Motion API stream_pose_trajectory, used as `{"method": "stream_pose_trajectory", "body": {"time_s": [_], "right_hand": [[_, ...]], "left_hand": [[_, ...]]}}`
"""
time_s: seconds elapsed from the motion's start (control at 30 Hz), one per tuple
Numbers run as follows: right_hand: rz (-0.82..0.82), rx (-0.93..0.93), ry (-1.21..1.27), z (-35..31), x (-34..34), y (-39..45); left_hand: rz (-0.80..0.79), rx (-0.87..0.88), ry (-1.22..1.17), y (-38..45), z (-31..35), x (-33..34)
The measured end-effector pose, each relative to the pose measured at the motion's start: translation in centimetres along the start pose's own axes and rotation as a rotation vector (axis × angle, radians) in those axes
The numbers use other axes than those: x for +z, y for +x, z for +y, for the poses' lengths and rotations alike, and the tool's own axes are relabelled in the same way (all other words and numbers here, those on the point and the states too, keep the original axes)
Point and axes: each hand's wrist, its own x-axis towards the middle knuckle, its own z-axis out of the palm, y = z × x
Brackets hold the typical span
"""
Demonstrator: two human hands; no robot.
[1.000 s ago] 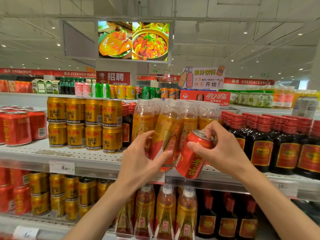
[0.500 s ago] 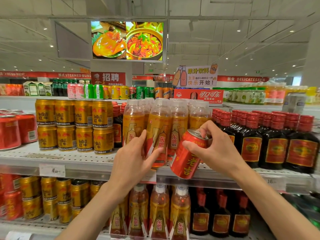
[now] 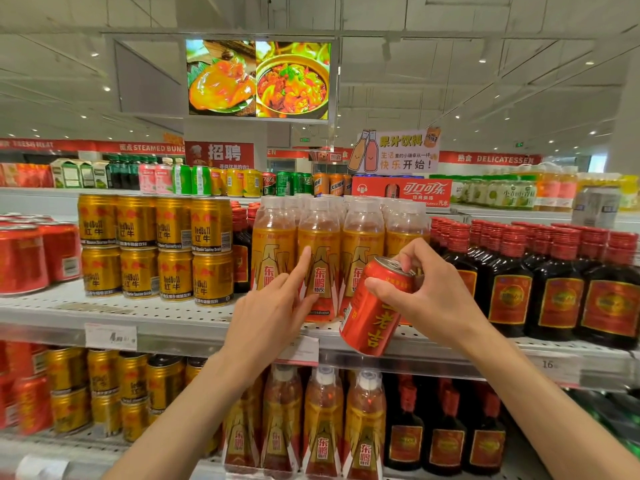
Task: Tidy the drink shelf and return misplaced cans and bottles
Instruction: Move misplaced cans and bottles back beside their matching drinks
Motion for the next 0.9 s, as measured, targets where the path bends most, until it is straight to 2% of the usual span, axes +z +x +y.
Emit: {"method": "stream_pose_trajectory", "body": {"time_s": [0.1, 0.23, 0.33, 0.4, 0.73, 0.9], "right_hand": [[-0.004, 0.001, -0.005, -0.2, 0.3, 0.1], [-0.002, 0.004, -0.002, -0.4, 0.4, 0.0], [0.003, 0.0, -0.006, -0.4, 0.6, 0.0], [0.005, 0.002, -0.008, -0.4, 0.8, 0.0], [0.024, 0.001, -0.008, 0.1, 1.4, -0.2], [0.067, 0.055, -0.001, 0.0, 1.3, -1.1]], "left_hand": [[-0.023, -0.023, 0.023, 0.4, 0.2, 0.2], [0.012, -0.074, -0.129, -0.2, -0.1, -0.3], [0.137, -0.241, -0.252, -1.0, -1.3, -0.5], [0.14, -0.333, -0.299, -1.3, -2.0, -0.7], [0.093, -0.331, -0.282, -1.4, -2.3, -0.4], [0.087, -0.4, -0.443, -2.4, -1.1, -1.3]]}}
